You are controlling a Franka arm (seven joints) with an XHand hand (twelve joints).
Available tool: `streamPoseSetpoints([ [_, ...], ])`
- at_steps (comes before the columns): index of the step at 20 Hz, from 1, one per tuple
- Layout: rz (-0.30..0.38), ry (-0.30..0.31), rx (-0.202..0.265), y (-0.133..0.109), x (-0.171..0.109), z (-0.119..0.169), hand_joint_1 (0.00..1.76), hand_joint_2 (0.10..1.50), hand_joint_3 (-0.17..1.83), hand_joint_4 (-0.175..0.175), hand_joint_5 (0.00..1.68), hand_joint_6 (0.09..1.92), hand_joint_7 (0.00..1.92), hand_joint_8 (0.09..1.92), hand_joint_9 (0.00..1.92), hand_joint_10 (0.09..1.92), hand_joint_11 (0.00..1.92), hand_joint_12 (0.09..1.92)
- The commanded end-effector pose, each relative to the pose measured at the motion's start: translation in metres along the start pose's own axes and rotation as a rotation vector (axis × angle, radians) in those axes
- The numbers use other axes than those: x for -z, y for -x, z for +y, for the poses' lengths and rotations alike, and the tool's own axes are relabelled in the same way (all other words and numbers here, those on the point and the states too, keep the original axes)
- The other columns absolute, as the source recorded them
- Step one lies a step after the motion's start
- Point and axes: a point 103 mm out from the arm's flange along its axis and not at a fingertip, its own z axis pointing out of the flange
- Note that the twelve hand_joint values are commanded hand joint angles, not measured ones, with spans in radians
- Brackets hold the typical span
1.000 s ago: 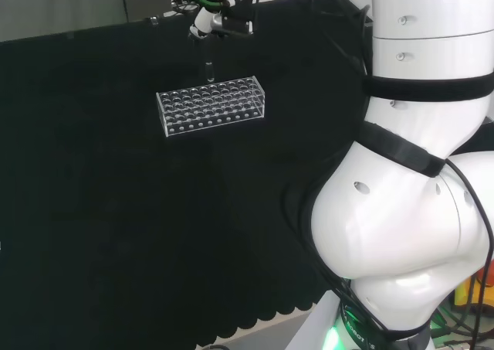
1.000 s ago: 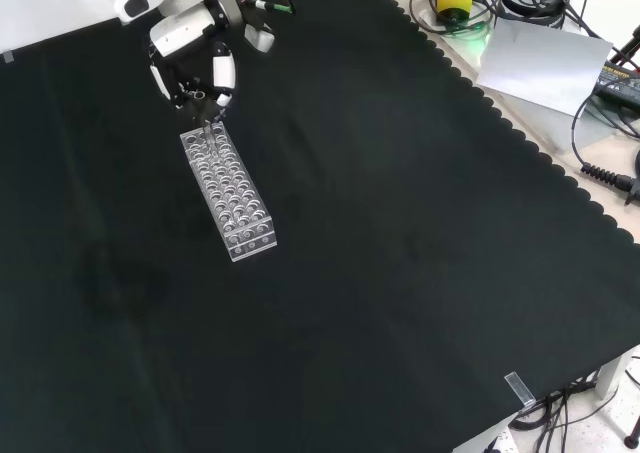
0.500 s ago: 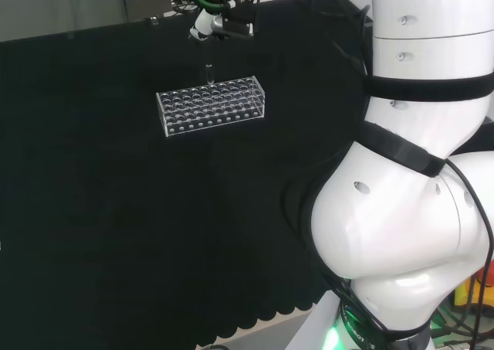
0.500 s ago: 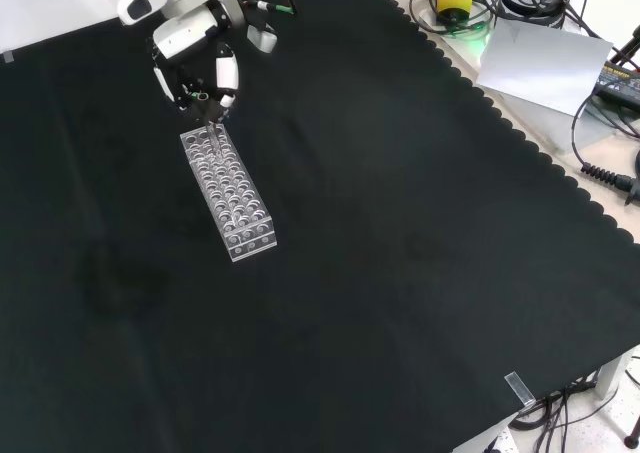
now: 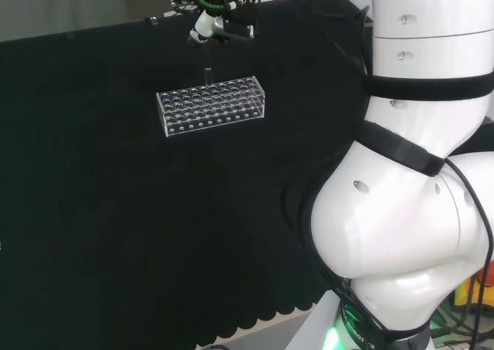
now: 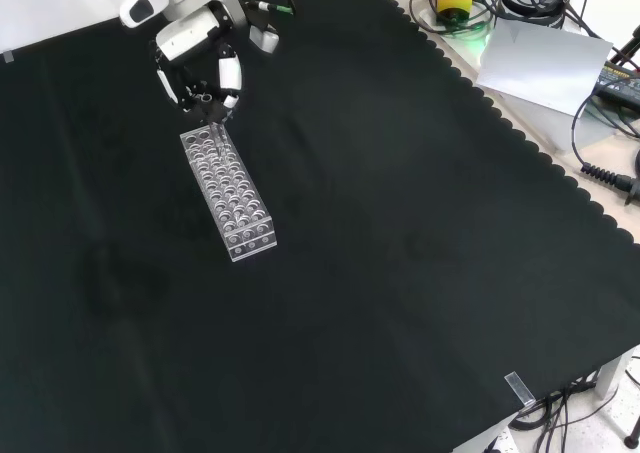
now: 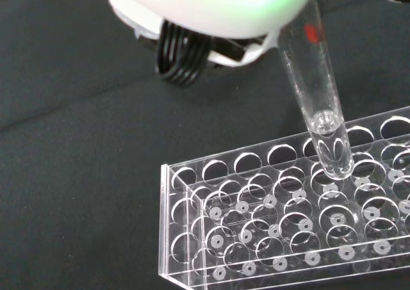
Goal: Put the test tube back in the rack.
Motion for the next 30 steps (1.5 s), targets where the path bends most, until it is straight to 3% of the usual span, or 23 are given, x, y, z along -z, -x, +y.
streamPoseSetpoints([
  [1,-0.02,-0.011,-0.001,0.0,-0.004,-0.001,1.24,0.57,0.7,-0.175,1.5,0.25,1.87,0.28,1.81,0.19,1.31,0.92],
  [19,0.011,-0.032,0.023,-0.005,-0.013,-0.002,1.24,0.57,0.7,-0.175,1.5,0.25,1.87,0.28,1.81,0.19,1.31,0.92],
  [30,-0.014,-0.033,0.018,-0.01,-0.02,0.001,1.24,0.57,0.7,-0.175,1.5,0.25,1.87,0.28,1.81,0.18,1.31,0.92],
])
